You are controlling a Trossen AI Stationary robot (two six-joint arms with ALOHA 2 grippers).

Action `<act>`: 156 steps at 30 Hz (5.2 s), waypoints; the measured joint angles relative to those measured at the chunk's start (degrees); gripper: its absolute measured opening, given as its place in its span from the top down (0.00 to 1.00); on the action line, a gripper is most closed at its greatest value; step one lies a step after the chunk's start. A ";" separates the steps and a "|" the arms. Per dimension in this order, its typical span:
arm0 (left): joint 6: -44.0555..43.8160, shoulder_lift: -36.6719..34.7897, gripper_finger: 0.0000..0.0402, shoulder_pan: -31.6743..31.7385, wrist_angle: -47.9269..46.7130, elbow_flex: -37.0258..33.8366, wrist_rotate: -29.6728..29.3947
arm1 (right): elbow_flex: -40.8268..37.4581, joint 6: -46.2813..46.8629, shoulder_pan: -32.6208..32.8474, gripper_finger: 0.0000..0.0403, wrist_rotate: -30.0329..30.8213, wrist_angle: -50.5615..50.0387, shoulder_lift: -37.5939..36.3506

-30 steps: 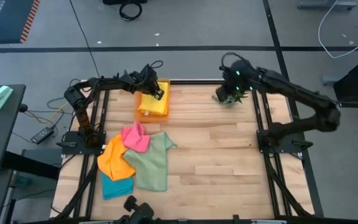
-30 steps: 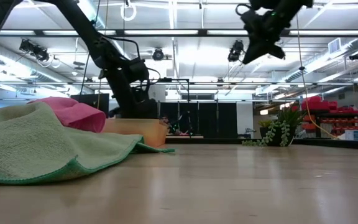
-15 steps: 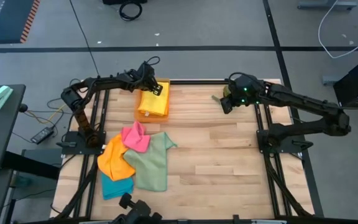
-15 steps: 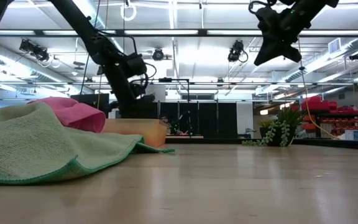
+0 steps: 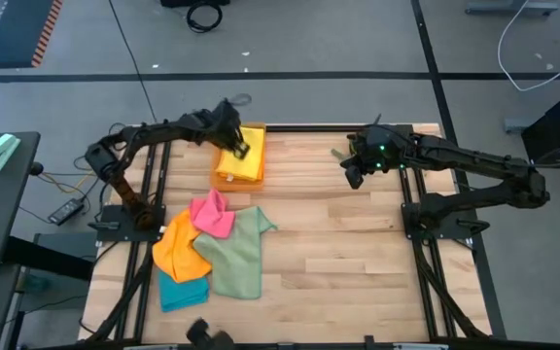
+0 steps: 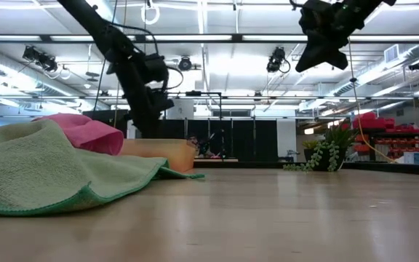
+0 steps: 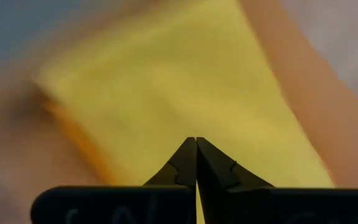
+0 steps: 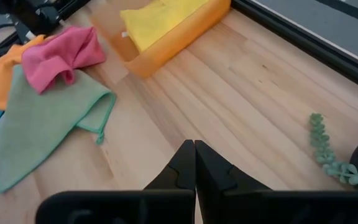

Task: Fold microfiber towels
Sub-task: Put the yellow microfiber cloth into the orange bin, then fold the pink microfiber cloth

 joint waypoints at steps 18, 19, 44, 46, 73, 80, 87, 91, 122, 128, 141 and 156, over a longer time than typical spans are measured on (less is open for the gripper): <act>-11.12 9.34 0.99 -14.35 1.78 -0.12 -2.62 | 0.00 -5.11 0.04 0.99 -1.24 -0.55 0.02; -12.02 9.77 0.99 -14.32 3.42 -0.08 -1.61 | 0.00 -5.36 0.04 0.99 -1.40 -0.67 0.00; -2.02 5.90 0.99 -11.16 -12.08 1.41 -3.86 | 0.00 -7.32 0.17 0.99 -2.72 0.83 0.02; -2.91 6.57 0.98 -11.66 -12.06 1.41 -1.98 | 0.00 -6.65 0.58 0.99 -3.26 0.79 0.02; -1.10 -13.64 0.54 -46.01 -42.39 7.25 -0.90 | 0.02 -17.59 17.03 0.99 -3.67 11.33 8.11; -0.51 -15.12 0.45 -52.49 -42.78 -1.12 -5.06 | 0.02 -10.00 19.32 0.99 -3.68 11.76 13.53; -2.60 -17.16 0.54 -51.50 -34.43 -13.38 -5.08 | 0.02 4.74 22.65 0.99 -3.61 13.35 16.16; -0.43 -18.38 0.75 -52.25 -31.48 -13.82 -4.83 | 0.02 12.45 25.66 0.99 -1.04 13.56 16.26; 13.51 -22.82 0.53 -52.13 -34.58 -11.75 -0.32 | 0.07 39.49 48.33 0.99 27.00 13.29 17.42; 11.81 -22.82 0.70 -52.13 -34.70 -11.75 -0.31 | 0.06 37.28 48.35 0.99 26.90 10.79 17.42; 1.85 -22.79 0.98 -50.63 -42.68 2.12 -0.74 | 0.04 31.17 48.30 0.99 26.02 2.95 17.17; -6.97 -22.17 0.99 -48.73 -7.27 27.76 -6.78 | 2.44 25.43 49.79 0.99 18.73 1.31 -2.82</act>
